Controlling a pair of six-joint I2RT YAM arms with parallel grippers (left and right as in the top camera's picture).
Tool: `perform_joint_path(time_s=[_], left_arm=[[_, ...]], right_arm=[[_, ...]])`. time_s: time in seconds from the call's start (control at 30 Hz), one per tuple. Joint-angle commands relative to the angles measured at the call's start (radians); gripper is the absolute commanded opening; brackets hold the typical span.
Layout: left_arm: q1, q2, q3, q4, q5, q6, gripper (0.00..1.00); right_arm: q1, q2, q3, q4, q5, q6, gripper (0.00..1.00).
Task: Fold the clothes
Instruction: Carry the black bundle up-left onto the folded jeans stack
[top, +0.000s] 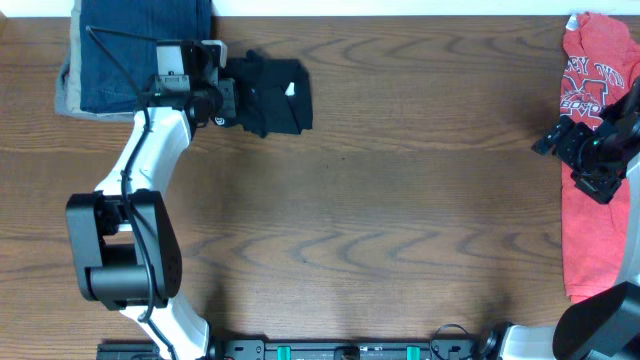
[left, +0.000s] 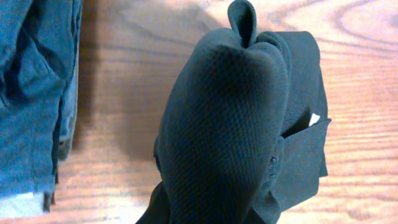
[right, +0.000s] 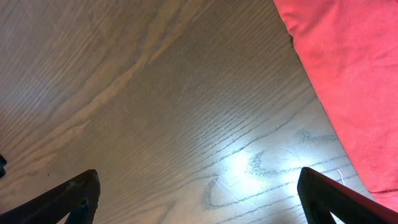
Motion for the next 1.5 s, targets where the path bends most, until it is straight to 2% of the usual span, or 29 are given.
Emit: perform_joint_path(time_s=[0.0,0.47,0.97,1.13,1.47], left_arm=[[0.012,-0.008,0.076,0.004,-0.027,0.017,0.06],[0.116,-0.008,0.149,0.073,-0.039,0.015,0.06],[0.130,-0.008,0.153,0.234,-0.040,-0.014,0.06],[0.144,-0.008,0.154,0.288,-0.132,-0.071,0.06],[0.202,-0.001,0.154,0.307,-0.137,-0.074,0.06]], right_arm=[[-0.007,-0.017,0.002,-0.001,0.006,0.010,0.99],[-0.007,-0.017,0.002,-0.001,0.006,0.010,0.99],[-0.007,-0.017,0.002,-0.001,0.006,0.010,0.99],[-0.007,-0.017,0.002,-0.001,0.006,0.011,0.99],[-0.007,-0.017,0.002,-0.001,0.006,0.011,0.99]])
